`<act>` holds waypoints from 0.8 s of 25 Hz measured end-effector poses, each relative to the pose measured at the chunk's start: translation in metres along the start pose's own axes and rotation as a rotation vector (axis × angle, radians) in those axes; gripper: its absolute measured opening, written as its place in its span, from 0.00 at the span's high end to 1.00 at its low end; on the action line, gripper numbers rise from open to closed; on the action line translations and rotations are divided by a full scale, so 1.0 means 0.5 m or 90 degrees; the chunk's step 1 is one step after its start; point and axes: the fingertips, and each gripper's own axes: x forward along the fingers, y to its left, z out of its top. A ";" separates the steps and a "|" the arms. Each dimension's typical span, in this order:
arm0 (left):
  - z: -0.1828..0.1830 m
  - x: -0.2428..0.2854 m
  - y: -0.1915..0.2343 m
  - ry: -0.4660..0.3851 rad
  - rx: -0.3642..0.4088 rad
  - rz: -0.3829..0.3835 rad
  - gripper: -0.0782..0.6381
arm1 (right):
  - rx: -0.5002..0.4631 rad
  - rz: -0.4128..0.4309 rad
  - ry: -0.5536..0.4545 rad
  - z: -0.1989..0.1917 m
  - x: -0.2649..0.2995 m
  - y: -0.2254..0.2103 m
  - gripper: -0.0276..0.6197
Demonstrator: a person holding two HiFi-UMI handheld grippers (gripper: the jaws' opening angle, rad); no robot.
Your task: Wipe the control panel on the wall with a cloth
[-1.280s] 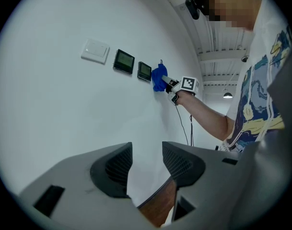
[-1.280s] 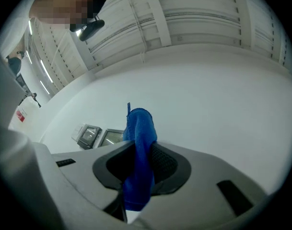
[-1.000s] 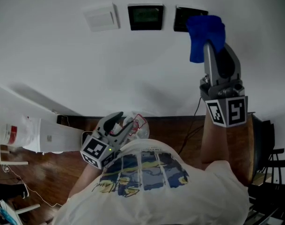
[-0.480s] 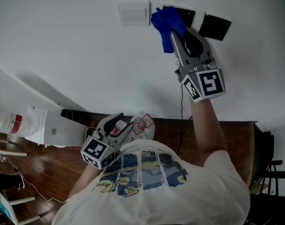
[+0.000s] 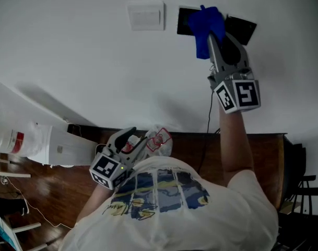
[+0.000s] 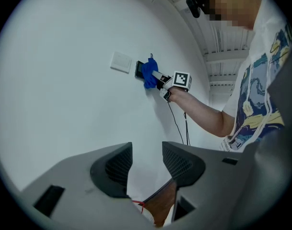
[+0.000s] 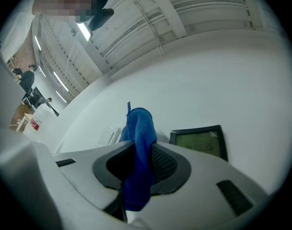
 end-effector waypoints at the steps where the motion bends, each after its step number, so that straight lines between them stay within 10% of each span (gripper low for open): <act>1: 0.002 0.009 -0.006 0.000 0.000 -0.006 0.64 | -0.004 -0.009 -0.001 0.004 -0.010 -0.017 0.81; 20: 0.037 0.183 -0.124 0.014 0.014 -0.055 0.64 | -0.027 -0.113 0.017 -0.001 -0.175 -0.301 0.81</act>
